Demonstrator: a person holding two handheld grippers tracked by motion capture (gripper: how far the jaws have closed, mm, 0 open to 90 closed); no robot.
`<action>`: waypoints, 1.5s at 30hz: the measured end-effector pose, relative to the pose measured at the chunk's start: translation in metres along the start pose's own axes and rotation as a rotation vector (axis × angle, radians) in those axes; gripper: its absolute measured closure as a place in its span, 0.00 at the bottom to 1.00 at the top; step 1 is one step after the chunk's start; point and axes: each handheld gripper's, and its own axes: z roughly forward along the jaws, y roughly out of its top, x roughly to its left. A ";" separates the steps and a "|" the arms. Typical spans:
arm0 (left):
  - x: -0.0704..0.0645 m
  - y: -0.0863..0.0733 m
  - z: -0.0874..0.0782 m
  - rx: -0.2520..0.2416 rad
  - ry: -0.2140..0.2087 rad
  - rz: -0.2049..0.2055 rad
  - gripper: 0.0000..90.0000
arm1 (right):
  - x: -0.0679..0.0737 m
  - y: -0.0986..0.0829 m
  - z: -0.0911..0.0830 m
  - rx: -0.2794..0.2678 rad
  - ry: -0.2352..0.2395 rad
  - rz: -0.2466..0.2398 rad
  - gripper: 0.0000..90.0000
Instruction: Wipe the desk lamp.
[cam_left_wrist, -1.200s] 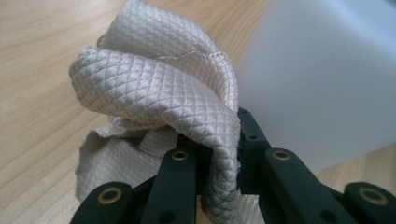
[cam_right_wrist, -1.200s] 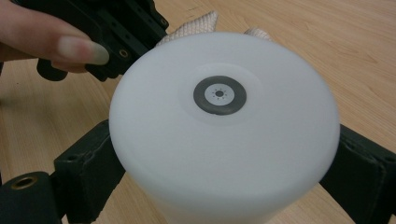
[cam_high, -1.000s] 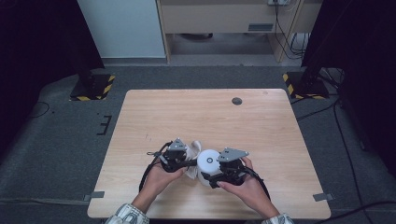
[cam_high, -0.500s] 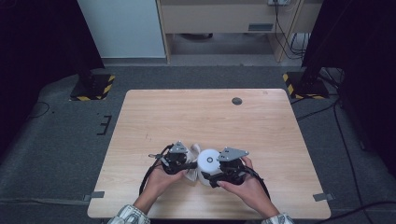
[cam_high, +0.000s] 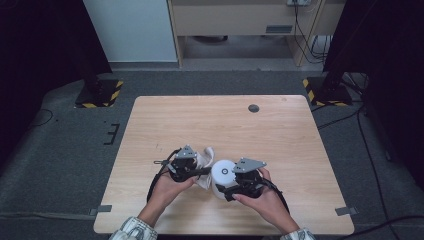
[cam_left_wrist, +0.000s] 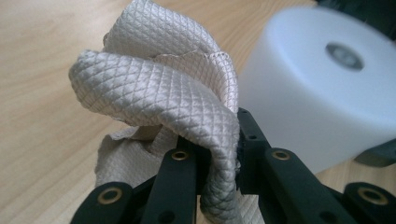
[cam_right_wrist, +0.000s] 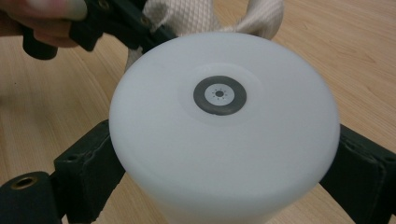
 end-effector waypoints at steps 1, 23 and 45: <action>0.000 0.002 -0.002 -0.008 0.000 0.000 0.89 | 0.000 0.000 0.000 0.000 0.000 0.000 0.10; -0.002 -0.006 0.013 0.028 -0.017 -0.009 0.89 | 0.000 0.000 0.000 -0.001 -0.001 -0.001 0.10; 0.001 -0.019 0.022 0.066 -0.006 -0.008 0.89 | 0.000 0.000 -0.001 0.001 0.003 -0.004 0.10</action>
